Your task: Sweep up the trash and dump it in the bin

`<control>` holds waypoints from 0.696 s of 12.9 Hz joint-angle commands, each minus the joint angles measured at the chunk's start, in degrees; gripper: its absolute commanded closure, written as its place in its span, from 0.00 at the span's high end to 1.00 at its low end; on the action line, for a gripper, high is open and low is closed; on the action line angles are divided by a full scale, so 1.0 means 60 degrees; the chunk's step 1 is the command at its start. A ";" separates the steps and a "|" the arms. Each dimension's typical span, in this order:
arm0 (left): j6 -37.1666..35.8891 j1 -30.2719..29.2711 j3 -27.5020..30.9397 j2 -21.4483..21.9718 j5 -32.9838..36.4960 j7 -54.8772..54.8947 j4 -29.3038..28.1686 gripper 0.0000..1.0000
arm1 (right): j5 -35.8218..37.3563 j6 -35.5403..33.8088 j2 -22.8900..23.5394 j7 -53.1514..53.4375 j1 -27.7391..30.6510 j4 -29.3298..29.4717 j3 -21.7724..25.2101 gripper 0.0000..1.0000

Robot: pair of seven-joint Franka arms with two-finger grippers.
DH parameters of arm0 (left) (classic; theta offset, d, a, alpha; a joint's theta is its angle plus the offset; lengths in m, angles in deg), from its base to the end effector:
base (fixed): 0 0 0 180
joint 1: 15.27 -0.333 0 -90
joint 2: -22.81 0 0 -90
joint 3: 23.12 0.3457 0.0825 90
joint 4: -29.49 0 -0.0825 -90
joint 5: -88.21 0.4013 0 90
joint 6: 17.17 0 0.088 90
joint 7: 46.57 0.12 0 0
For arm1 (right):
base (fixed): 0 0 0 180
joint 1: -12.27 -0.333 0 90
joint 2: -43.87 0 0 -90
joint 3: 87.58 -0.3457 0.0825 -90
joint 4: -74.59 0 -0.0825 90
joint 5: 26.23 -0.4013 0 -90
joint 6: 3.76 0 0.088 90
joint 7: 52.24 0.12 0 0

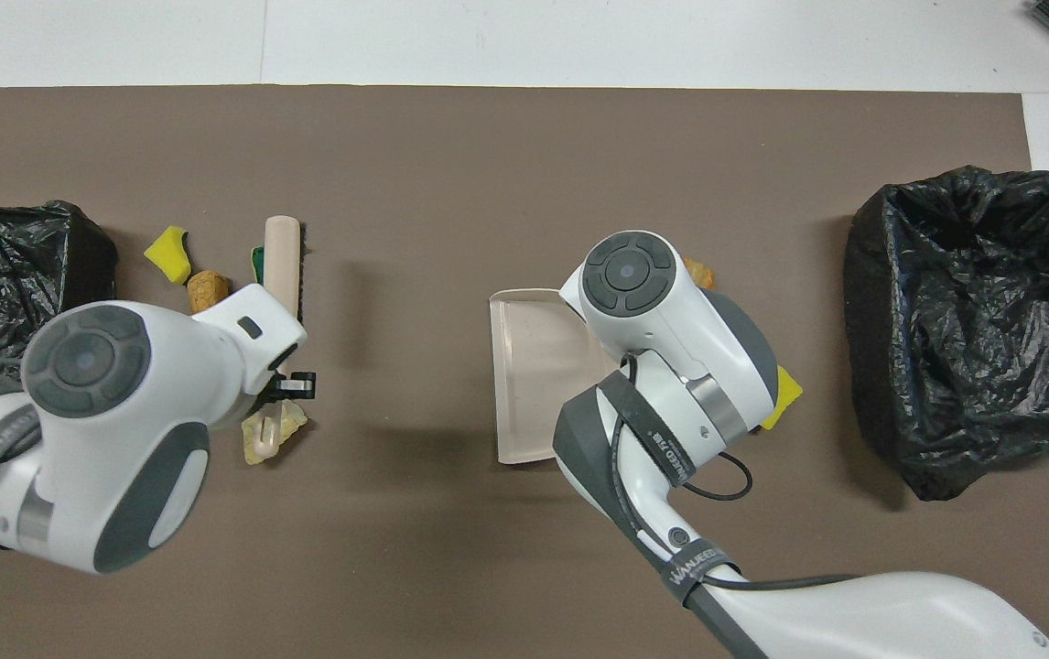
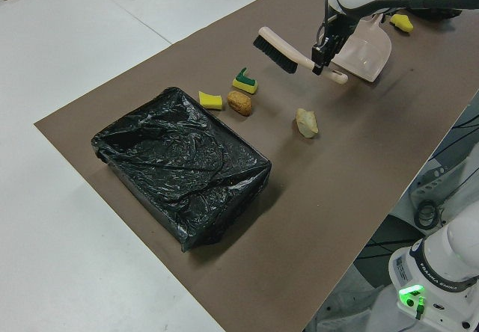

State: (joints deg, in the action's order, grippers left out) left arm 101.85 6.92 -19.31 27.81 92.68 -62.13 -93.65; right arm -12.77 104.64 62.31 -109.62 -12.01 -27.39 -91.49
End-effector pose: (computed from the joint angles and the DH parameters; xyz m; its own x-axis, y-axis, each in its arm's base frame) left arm 0.5092 -0.1635 0.4495 0.9957 -0.0875 0.0305 -0.0857 -0.9947 -0.0569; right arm 0.5729 0.2809 0.3692 -0.0298 0.9634 -0.2665 0.9965 0.0079 -0.0828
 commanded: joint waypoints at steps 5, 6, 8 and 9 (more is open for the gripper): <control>0.0683 -0.2186 -0.0137 -0.2339 0.0734 0.2620 0.2241 0.00 | 0.0263 0.0317 -0.0349 -0.0222 -0.0127 -0.0494 -0.0038 0.00; 0.0802 -0.2349 -0.0122 -0.2544 0.0748 0.2797 0.2329 0.00 | 0.0248 0.0317 -0.0349 -0.0192 -0.0127 -0.0494 -0.0038 0.00; 0.0731 -0.2919 -0.0122 -0.2634 0.1171 0.3265 0.2286 0.00 | 0.0248 0.0332 -0.0349 -0.0163 -0.0127 -0.0537 -0.0038 0.00; 0.0657 -0.3082 -0.0122 -0.2619 0.1246 0.3485 0.2257 0.00 | 0.0263 0.0332 -0.0349 -0.0119 -0.0127 -0.0538 -0.0038 0.00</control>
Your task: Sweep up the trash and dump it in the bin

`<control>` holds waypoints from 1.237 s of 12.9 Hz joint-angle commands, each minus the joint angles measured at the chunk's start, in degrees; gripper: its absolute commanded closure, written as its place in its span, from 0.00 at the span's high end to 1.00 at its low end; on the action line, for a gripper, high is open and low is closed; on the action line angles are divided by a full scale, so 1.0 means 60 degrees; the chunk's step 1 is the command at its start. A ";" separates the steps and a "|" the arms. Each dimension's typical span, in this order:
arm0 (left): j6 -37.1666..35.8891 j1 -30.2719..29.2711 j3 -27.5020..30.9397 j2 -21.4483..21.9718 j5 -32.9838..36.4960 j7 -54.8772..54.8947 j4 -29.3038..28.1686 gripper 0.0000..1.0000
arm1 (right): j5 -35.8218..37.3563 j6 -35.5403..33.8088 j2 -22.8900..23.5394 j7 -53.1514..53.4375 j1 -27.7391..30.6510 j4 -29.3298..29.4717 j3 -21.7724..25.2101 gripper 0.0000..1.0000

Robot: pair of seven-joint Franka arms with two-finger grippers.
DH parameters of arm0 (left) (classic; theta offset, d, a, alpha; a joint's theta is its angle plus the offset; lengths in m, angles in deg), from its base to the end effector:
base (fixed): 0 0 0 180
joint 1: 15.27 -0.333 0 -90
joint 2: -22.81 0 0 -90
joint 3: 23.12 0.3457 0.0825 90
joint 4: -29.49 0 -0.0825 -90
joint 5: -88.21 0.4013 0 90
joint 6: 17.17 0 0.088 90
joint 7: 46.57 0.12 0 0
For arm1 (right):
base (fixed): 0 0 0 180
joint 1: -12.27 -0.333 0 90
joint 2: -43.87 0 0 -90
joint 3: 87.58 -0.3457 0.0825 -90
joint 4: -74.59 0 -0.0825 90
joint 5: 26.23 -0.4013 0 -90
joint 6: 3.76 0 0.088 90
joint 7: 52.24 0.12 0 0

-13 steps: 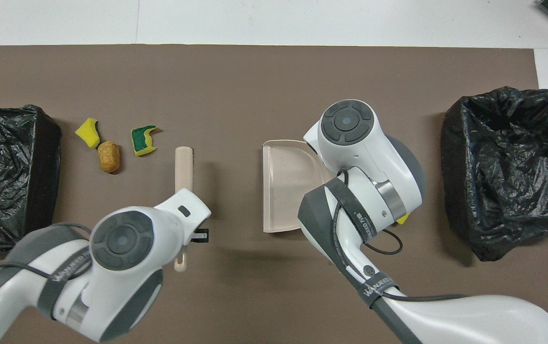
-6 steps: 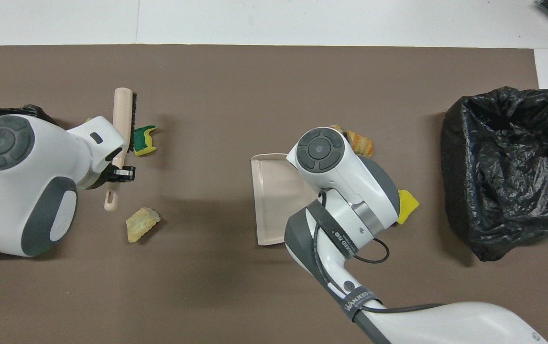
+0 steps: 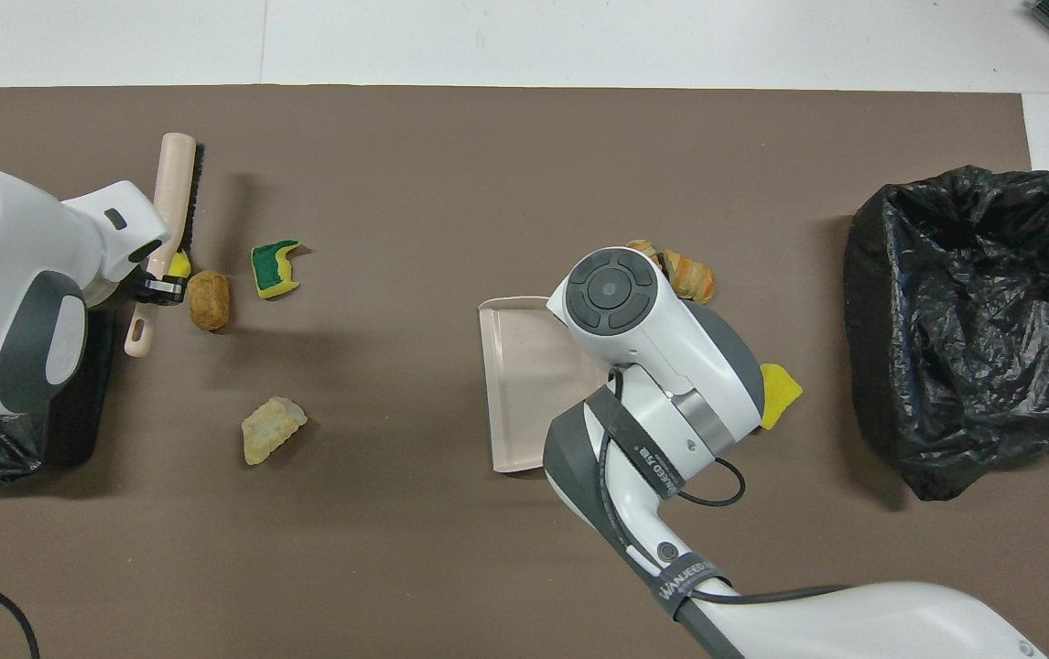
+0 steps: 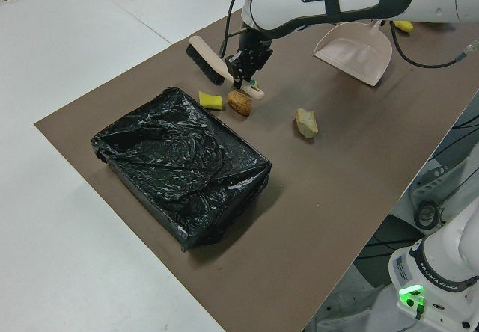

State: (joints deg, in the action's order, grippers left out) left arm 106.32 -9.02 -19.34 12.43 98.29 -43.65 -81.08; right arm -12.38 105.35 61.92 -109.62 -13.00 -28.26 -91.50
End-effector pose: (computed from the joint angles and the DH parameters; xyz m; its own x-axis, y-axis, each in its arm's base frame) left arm 0.6234 -0.0194 0.4076 0.9813 -0.1905 0.0280 -0.1835 -0.9693 -0.1635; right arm 0.5657 0.2895 0.3675 -0.0509 0.9618 -0.2690 0.9965 0.0311 -0.0773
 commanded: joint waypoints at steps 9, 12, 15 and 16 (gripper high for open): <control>-0.0587 -0.0470 -0.0190 0.1408 0.0311 0.0218 -0.2253 0.00 | 0.0183 0.0096 -0.0328 -0.0090 0.0037 -0.0422 -0.0035 0.00; -0.0705 0.0538 -0.0235 0.1453 -0.0009 -0.0777 -0.2285 0.00 | 0.0183 0.0096 -0.0357 0.0158 -0.0167 -0.0408 -0.0035 0.00; -0.0953 0.1402 -0.0235 0.1511 -0.0961 -0.0808 -0.2285 0.00 | 0.0169 0.0155 -0.0342 0.0174 -0.0110 -0.0408 -0.0035 0.00; -0.1099 0.1754 -0.0235 0.1555 -0.0963 -0.0794 -0.2285 0.00 | 0.0169 0.0126 -0.0342 0.0174 -0.0109 -0.0408 -0.0035 0.00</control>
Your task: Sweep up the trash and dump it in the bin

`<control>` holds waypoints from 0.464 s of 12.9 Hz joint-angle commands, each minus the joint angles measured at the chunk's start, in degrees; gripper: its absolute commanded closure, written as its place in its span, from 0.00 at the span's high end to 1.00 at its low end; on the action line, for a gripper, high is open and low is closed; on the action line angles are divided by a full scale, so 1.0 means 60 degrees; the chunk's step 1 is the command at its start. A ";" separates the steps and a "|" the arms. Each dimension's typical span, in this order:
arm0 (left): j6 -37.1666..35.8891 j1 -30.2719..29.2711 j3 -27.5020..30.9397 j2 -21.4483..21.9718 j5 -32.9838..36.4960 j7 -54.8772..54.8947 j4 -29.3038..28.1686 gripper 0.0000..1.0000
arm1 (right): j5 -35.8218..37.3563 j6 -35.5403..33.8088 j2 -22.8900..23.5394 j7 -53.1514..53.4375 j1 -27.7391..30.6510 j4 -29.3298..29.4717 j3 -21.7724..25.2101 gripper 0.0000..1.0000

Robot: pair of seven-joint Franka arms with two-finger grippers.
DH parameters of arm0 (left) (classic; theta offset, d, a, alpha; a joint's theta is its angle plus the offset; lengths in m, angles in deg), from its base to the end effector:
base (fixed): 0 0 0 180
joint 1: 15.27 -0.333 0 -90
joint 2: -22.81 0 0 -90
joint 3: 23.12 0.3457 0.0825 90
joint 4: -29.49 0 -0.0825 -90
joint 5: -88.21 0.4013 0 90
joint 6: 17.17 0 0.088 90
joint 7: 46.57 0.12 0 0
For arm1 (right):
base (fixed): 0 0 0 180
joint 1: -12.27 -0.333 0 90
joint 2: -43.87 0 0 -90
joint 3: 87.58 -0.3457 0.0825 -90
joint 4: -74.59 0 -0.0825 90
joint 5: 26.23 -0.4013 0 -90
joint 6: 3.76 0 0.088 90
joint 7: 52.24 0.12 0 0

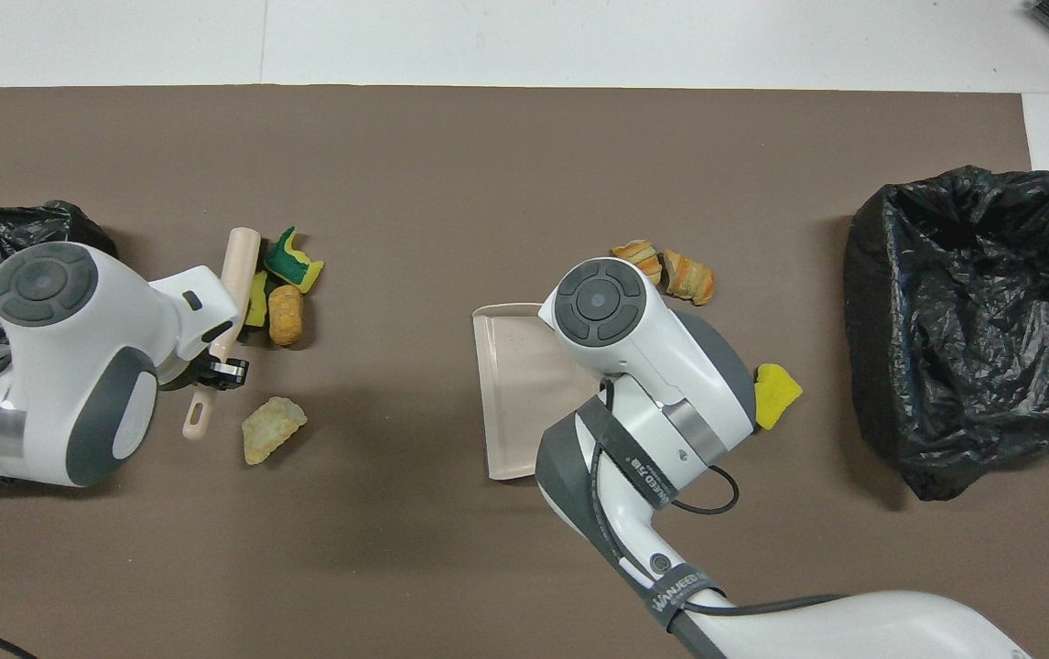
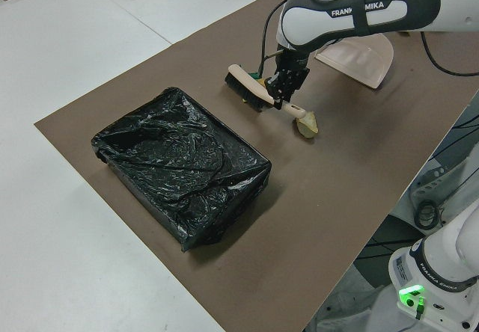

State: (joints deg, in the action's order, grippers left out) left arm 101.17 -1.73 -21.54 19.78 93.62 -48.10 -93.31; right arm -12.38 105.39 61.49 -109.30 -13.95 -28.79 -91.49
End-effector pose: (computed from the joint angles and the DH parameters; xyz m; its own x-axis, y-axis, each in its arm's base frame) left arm 0.5355 -0.1074 0.3756 0.9661 -0.2231 -0.1300 -0.2346 -0.9687 -0.0814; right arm 0.5585 0.2976 0.3681 -0.0616 0.9608 -0.2703 0.9962 0.0424 -0.0766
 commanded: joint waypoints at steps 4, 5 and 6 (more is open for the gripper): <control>-0.1249 0.1536 0.0118 0.0460 -0.0666 -0.0009 -0.0100 0.00 | 0.0168 0.0135 -0.0270 0.0164 0.0078 -0.0347 -0.0036 0.00; -0.1542 0.1726 0.0118 0.0563 -0.0826 -0.0008 -0.0085 0.00 | 0.0168 0.0135 -0.0285 0.0236 0.0078 -0.0347 -0.0036 0.00; -0.1762 0.1815 0.0118 0.0810 -0.1089 -0.0008 -0.0085 0.00 | 0.0168 0.0135 -0.0285 0.0252 0.0078 -0.0362 -0.0036 0.00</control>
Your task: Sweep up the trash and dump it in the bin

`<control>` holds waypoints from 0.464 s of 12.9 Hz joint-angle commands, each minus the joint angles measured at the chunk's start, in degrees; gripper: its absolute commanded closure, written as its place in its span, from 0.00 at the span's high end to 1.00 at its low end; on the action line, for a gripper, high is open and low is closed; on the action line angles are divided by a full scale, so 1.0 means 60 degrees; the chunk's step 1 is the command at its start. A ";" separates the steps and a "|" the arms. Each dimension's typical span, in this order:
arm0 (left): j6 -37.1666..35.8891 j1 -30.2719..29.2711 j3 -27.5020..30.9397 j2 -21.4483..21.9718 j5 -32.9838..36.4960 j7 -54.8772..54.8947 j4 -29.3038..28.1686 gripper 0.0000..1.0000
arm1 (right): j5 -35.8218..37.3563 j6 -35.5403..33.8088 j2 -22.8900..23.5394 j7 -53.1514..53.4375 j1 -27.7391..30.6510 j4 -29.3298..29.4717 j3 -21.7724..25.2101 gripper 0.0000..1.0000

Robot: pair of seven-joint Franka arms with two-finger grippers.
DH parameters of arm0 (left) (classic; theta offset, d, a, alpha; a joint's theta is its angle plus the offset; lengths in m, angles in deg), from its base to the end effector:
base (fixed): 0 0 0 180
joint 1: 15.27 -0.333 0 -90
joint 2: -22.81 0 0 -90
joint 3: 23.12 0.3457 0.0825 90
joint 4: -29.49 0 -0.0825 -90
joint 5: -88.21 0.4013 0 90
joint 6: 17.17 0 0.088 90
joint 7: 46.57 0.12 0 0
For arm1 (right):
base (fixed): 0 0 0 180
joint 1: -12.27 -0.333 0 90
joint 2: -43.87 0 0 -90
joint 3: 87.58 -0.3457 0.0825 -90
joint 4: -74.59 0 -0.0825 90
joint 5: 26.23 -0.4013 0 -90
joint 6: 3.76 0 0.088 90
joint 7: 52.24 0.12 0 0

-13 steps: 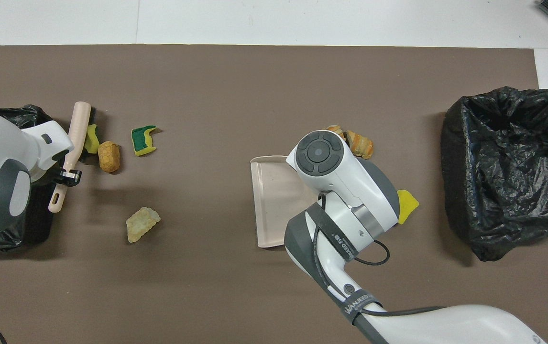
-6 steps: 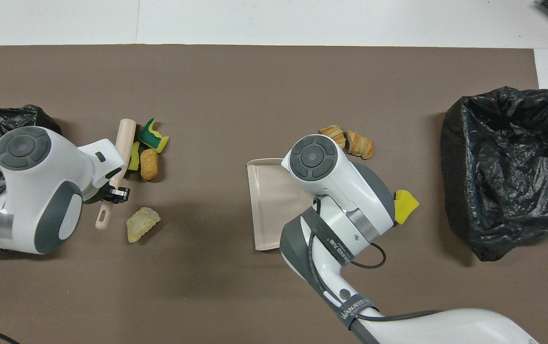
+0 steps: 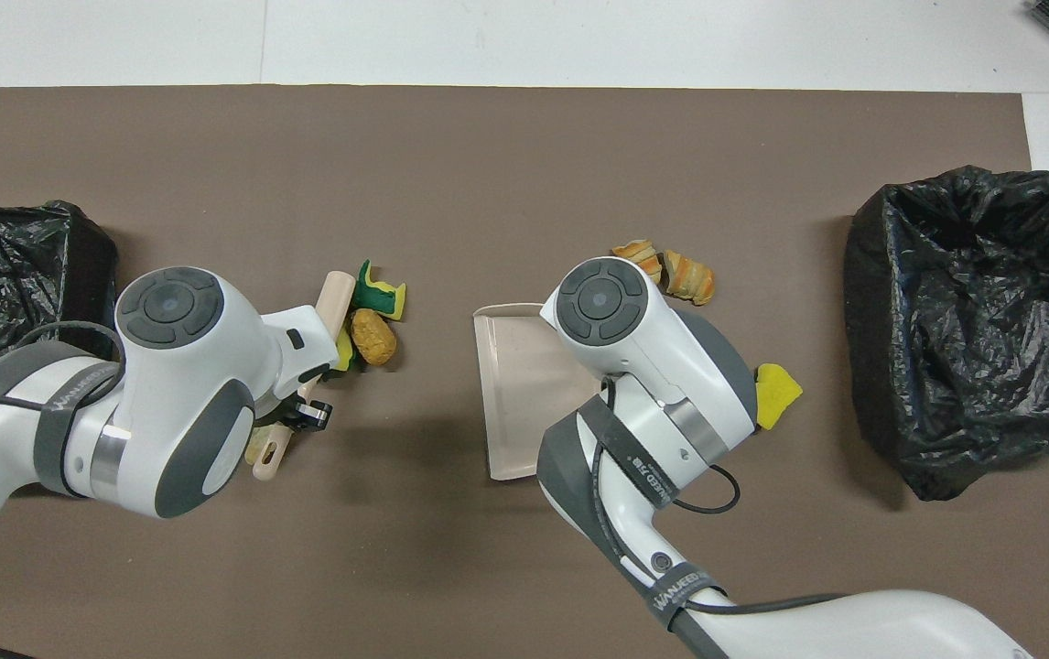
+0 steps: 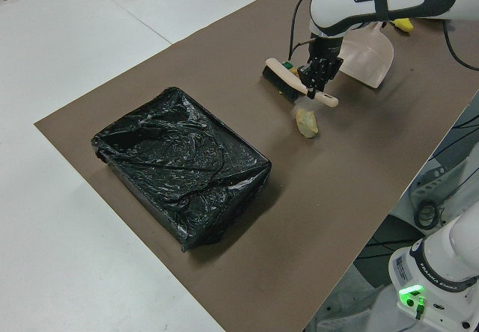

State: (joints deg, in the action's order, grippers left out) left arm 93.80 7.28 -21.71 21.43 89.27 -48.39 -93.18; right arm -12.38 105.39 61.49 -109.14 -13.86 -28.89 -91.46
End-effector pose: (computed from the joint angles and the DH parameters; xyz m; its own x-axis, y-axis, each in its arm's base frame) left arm 0.4930 -0.1891 0.3835 0.9174 -0.3277 -0.2257 -0.3413 -0.9397 -0.0231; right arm 0.5587 0.2962 0.3673 -0.0573 0.9608 -0.2714 0.9963 0.0376 -0.0773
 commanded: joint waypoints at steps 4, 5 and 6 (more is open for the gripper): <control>-0.1324 0.0314 0.0188 0.1415 -0.0807 -0.0004 -0.0121 0.00 | 0.0169 0.0164 -0.0299 0.0239 0.0063 -0.0419 -0.0041 0.00; -0.1602 0.0270 0.0189 0.1518 -0.0807 -0.0062 -0.0151 0.00 | 0.0154 0.0178 -0.0300 0.0239 0.0063 -0.0419 -0.0041 0.00; -0.1982 0.0255 0.0203 0.1606 -0.0807 -0.0382 -0.0180 0.00 | 0.0154 0.0193 -0.0300 0.0239 0.0063 -0.0419 -0.0041 0.00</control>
State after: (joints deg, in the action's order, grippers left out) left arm 84.69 8.64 -21.05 29.01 85.25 -48.85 -93.11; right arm -12.39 105.39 61.49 -109.02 -13.86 -29.10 -91.46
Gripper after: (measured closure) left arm 0.731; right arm 0.678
